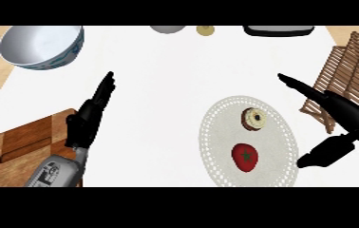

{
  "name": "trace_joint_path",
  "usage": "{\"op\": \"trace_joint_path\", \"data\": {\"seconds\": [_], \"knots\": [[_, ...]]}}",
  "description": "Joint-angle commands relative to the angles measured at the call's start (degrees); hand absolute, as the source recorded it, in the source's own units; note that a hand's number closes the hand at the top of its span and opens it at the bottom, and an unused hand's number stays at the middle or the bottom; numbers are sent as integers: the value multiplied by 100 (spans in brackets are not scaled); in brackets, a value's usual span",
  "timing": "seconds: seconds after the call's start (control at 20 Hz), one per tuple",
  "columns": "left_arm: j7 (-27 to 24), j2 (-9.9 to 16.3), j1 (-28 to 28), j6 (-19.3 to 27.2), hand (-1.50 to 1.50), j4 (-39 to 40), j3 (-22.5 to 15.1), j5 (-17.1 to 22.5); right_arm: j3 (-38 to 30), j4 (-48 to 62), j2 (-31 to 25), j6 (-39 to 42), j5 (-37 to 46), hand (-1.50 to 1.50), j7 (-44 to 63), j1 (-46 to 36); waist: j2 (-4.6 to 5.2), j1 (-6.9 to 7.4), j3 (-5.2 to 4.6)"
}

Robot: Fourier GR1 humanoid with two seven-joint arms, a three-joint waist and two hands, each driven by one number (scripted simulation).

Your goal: Pick the tomato from the placemat and place it in the tiered shelf

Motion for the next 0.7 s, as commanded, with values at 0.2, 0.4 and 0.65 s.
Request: {"op": "trace_joint_path", "data": {"seconds": [0.2, 0.4, 0.65], "knots": [[-113, -35, -134, -204, 0, 277, 194, -67, 501, -1654, -525, 320, 852, -150, 1589, 203, 18, -7, 8], [196, -223, -267, -223, 0, 110, 320, -266, 359, -2076, -178, 619, 938, -150, 2151, 293, 28, 48, 14], [58, -297, 186, -420, 0, -134, 381, -439, 272, -2736, 299, 685, 1150, -150, 2634, 663, 28, 64, 15]]}}
